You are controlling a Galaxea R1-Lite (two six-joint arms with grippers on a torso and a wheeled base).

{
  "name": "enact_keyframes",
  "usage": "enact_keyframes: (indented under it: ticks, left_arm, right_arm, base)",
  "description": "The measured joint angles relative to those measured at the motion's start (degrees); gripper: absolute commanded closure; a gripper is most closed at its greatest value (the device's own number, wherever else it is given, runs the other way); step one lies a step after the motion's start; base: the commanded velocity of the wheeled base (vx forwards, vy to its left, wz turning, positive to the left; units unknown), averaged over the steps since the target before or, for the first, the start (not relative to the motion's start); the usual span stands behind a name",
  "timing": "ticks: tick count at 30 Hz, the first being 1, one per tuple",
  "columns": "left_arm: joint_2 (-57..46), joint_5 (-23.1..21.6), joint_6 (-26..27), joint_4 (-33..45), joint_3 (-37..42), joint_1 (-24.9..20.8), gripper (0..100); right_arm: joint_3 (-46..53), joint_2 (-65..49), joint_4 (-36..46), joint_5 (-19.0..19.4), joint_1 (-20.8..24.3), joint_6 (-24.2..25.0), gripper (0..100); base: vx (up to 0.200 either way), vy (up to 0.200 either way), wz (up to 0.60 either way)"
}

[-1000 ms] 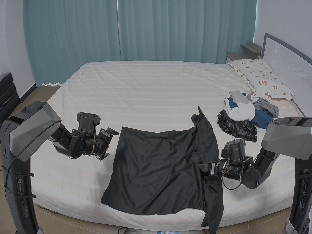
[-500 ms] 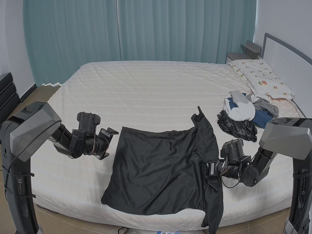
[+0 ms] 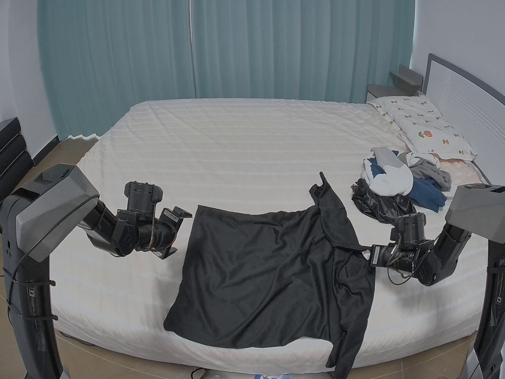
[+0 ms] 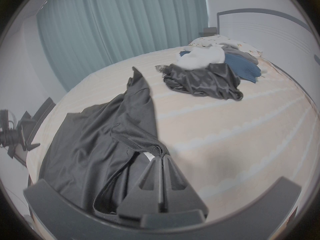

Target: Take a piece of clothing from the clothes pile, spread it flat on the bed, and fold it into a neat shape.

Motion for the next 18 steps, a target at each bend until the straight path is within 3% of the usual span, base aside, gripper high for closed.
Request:
enact_keyframes:
  ticks: [5,12,13,18]
  left_arm:
    - [0.0,0.0,0.0,0.0,0.0,-0.02,0]
    - [0.0,0.0,0.0,-0.02,0.0,0.0,0]
    - [0.0,0.0,-0.01,0.0,0.0,-0.02,0]
    - [0.0,0.0,0.02,-0.02,0.09,-0.02,0]
  right_arm:
    - [-0.27,1.45,-4.68,2.19,-6.67,0.0,100]
    - [-1.18,6.55,-12.34,3.62,-11.68,-0.02,100]
    - [-1.29,7.3,-13.46,4.11,-12.03,-0.02,0]
    - [-2.12,10.35,-16.18,5.33,-12.86,0.11,0]
  base:
    - [0.0,0.0,0.0]
    - [0.0,0.0,0.0]
    - [0.0,0.0,0.0]
    - [0.0,0.0,0.0]
